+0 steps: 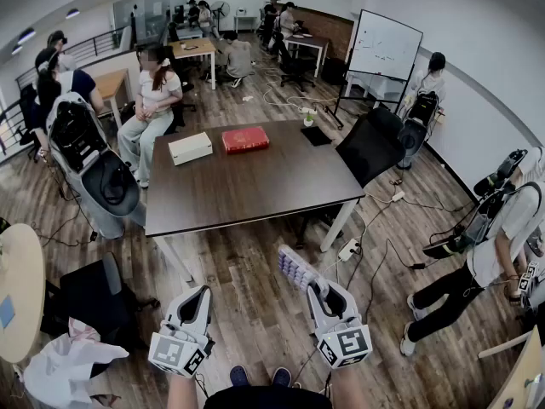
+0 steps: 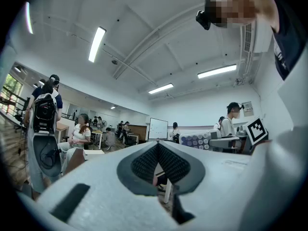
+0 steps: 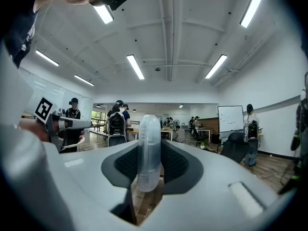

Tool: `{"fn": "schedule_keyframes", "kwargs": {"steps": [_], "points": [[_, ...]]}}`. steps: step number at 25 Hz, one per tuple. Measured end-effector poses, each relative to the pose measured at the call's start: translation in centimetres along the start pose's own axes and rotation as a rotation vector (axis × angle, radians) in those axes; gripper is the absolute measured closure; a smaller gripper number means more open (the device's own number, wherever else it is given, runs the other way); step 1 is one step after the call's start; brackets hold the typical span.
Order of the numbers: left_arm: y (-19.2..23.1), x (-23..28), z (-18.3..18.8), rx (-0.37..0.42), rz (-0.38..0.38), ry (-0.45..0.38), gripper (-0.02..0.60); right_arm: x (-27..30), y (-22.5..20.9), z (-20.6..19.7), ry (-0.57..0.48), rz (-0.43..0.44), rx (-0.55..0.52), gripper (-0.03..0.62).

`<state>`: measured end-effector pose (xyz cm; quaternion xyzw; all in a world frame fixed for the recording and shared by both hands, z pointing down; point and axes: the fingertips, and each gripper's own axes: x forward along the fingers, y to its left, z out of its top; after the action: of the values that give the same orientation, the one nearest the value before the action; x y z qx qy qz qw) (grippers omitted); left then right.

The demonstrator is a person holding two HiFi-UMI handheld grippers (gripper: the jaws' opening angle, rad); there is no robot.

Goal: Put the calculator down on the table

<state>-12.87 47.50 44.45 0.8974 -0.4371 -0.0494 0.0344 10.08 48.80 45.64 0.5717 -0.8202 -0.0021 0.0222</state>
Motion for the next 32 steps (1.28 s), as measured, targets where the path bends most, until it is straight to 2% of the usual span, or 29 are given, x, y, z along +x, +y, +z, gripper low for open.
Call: {"fn": "schedule_keyframes", "kwargs": {"steps": [14, 32], "points": [[2.0, -0.8, 0.1, -0.013, 0.016, -0.008, 0.586, 1.2, 1.0, 0.4, -0.032, 0.008, 0.018, 0.479], [5.4, -0.4, -0.3, -0.013, -0.078, 0.006, 0.586, 1.9, 5.4, -0.4, 0.001, -0.046, 0.009, 0.479]]}}
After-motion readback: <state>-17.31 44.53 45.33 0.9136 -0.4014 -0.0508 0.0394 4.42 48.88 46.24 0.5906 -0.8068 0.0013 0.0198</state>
